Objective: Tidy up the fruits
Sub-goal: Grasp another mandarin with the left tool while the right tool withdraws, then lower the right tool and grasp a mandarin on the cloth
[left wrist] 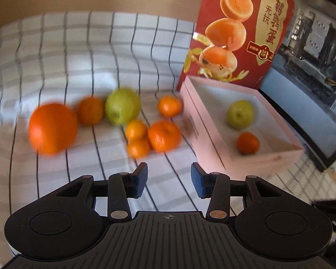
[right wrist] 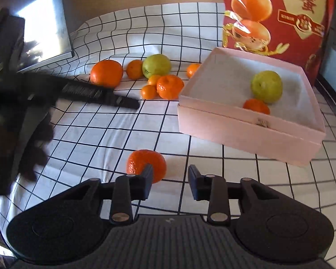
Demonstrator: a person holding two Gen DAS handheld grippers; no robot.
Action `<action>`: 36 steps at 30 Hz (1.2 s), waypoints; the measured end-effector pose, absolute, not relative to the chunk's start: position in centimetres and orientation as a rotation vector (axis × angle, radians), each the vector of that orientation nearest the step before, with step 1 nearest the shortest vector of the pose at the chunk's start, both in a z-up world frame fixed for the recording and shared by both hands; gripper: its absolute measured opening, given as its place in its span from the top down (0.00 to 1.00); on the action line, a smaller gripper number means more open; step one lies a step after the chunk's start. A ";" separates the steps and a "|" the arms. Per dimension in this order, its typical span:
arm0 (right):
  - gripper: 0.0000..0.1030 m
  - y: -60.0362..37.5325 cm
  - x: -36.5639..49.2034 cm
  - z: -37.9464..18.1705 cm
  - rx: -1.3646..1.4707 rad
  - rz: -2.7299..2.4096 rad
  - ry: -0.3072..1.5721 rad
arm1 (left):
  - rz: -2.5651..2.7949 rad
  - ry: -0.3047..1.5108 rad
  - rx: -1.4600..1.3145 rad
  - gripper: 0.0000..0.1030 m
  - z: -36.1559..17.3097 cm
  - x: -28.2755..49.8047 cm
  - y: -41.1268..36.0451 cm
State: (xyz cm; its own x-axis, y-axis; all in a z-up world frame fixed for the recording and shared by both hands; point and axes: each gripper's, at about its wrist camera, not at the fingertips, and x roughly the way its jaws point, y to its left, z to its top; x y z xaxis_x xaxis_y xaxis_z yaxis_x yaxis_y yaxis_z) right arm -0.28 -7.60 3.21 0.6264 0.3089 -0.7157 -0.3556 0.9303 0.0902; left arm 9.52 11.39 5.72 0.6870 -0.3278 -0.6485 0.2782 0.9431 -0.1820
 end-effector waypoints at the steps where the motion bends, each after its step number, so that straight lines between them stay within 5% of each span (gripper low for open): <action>1: 0.63 -7.7 -0.3 3.1 -0.059 0.380 0.810 | -0.337 0.741 -0.048 0.54 5.8 10.3 11.2; 11: 0.51 -7.9 -1.6 2.6 -0.062 0.365 0.829 | -0.266 0.843 0.068 0.55 3.3 14.9 10.8; 20: 0.46 -7.2 -2.2 2.2 -0.066 0.383 0.847 | -0.243 0.825 0.078 0.67 3.0 14.6 10.7; 36: 0.34 -6.8 -2.3 2.4 -0.049 0.418 0.824 | -0.314 0.838 -0.118 0.67 4.5 4.6 13.8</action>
State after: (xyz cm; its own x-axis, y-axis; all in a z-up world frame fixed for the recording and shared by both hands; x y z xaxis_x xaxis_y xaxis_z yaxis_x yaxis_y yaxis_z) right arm -2.30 -6.77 2.40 0.6032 0.3417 -0.7207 -0.3795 0.9177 0.1174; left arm 4.62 13.78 4.53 0.6263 -0.3196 -0.7110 0.2270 0.9473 -0.2258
